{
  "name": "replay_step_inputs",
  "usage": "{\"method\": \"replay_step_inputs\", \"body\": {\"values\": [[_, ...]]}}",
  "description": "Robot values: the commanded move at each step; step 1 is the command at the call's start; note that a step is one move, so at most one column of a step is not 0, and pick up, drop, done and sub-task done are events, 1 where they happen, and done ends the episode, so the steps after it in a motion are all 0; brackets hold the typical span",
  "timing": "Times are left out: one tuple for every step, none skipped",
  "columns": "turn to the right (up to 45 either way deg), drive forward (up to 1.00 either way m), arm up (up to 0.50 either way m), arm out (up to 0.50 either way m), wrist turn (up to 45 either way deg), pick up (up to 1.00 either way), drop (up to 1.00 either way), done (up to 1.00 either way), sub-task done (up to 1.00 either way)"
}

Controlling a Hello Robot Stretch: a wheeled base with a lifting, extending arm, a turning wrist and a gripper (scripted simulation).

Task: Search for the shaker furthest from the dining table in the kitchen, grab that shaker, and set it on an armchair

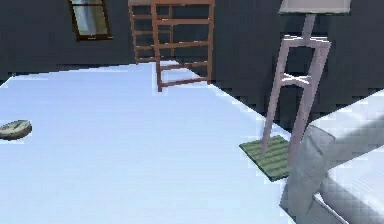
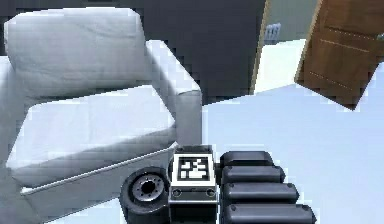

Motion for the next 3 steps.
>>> {"method": "replay_step_inputs", "body": {"values": [[45.0,0.00,0.00,0.00,0.0,0.00,0.00,0.00,0.00],[6.0,0.00,0.00,0.00,0.0,0.00,0.00,0.00,0.00],[0.0,0.40,0.00,0.00,0.0,0.00,0.00,0.00,0.00]]}}
